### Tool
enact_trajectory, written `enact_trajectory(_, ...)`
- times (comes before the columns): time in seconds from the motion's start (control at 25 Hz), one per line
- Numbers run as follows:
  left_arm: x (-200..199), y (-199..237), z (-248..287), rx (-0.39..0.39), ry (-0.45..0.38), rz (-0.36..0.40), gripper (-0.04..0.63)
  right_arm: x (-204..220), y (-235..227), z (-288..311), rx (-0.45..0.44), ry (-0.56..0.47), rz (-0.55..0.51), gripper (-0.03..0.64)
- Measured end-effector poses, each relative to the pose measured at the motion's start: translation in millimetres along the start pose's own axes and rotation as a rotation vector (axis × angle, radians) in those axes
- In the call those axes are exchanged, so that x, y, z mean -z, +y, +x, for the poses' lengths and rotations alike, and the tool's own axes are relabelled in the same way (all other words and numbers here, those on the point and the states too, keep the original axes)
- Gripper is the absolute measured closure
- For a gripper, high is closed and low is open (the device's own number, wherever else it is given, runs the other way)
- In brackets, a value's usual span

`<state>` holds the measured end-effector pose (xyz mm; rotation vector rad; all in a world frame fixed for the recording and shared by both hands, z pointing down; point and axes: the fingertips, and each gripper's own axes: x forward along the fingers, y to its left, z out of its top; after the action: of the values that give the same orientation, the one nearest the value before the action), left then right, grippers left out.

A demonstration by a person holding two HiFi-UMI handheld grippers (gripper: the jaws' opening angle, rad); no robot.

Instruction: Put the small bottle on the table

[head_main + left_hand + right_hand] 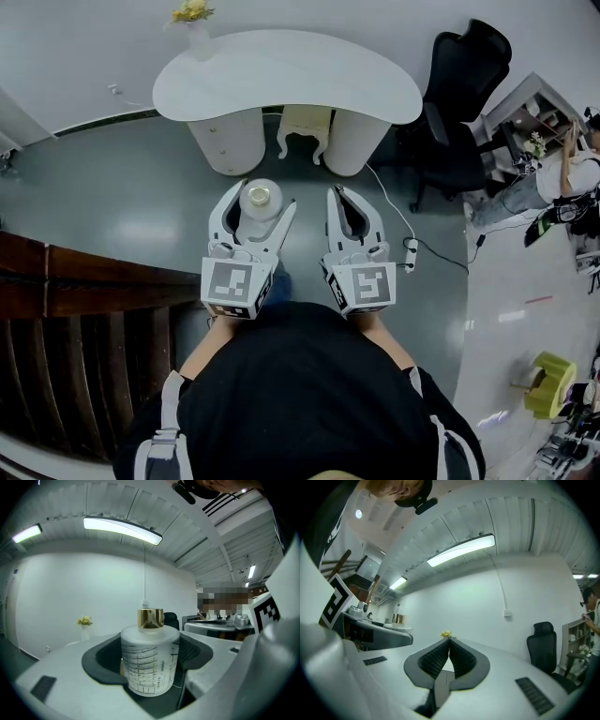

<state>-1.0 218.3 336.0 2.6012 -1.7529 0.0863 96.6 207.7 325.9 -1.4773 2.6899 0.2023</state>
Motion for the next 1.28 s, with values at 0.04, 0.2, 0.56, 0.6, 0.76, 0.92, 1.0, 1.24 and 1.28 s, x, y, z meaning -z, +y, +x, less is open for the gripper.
enact_trajectory(0.04,2,3,4,-0.002,0.001,-0.003,0.259,2,-2,4,0.000,0.001,-0.002,0.594)
enact_trajectory(0.2,7,20,23,-0.009,0.004,-0.017,0.259,8,-8,28,0.001,0.008,-0.014,0.594)
enact_trajectory(0.56,6,62,96,0.024,0.008,-0.005,0.259,19,-39,101,0.020,0.005,-0.025,0.594)
enact_trajectory(0.6,6,67,105,0.030,0.009,-0.003,0.259,21,-43,110,0.025,0.008,-0.024,0.594)
enact_trajectory(0.76,-1,93,142,0.043,0.013,0.005,0.259,25,-58,151,0.049,0.013,-0.020,0.594)
enact_trajectory(0.92,-6,120,179,0.045,0.004,0.014,0.259,31,-72,192,0.057,0.019,-0.032,0.594)
enact_trajectory(1.0,-6,130,198,0.057,0.004,0.013,0.259,35,-80,210,0.067,0.020,-0.034,0.594)
enact_trajectory(1.24,4,154,241,0.097,0.022,0.008,0.259,50,-95,258,0.079,0.032,-0.034,0.594)
enact_trajectory(1.28,8,156,246,0.109,0.032,0.006,0.259,51,-96,264,0.082,0.033,-0.034,0.594)
